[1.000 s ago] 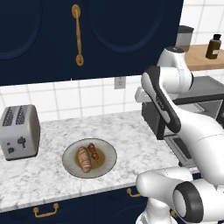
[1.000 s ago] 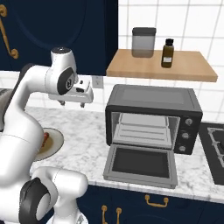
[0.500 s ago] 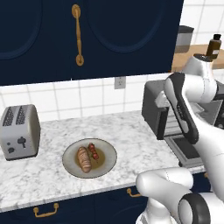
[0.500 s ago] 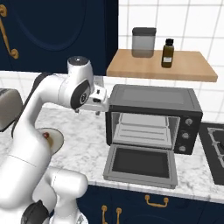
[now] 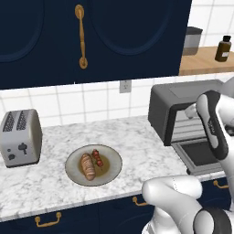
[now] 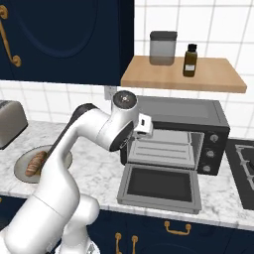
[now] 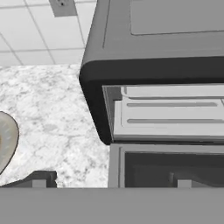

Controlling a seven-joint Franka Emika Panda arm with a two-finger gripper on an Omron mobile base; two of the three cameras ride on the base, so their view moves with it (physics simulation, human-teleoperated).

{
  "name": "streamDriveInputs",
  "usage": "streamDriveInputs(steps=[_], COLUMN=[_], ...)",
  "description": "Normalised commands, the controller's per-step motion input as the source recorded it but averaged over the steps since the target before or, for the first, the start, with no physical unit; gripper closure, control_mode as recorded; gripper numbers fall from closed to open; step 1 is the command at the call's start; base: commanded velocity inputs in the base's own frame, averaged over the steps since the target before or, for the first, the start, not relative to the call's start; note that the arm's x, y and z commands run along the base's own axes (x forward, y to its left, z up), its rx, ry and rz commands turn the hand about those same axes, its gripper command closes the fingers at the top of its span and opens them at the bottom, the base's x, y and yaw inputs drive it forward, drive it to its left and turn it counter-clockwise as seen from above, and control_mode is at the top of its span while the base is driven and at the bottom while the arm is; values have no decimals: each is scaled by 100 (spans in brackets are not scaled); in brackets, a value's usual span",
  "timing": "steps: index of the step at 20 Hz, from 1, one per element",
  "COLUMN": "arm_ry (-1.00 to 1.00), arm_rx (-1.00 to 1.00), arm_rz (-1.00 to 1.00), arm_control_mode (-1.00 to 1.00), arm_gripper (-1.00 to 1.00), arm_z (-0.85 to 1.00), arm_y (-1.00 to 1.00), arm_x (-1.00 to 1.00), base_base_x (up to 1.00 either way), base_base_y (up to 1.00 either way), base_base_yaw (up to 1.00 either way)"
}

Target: Pick up the kebab skewer and baguette bread, and place them inside the toaster oven. Close the toaster oven door and start by setting the timer.

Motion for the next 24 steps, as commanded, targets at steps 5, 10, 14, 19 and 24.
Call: streamDriveInputs(steps=[5, 10, 14, 19, 24], arm_ry=[-20, -23, -30, -20, -11], arm_rx=[1, 1, 10, 6, 5], arm_rz=[0, 0, 0, 0, 0], arm_control_mode=[-100, -100, -100, -100, -100], arm_gripper=[-100, -100, -100, -100, -100], arm_z=[-21, -36, -35, -15, -14], arm_y=[-91, -91, -50, -16, -16], arm_x=[12, 2, 24, 38, 34], base_base_x=[0, 0, 0, 0, 0], base_base_y=[0, 0, 0, 0, 0], base_base_yaw=[0, 0, 0, 0, 0])
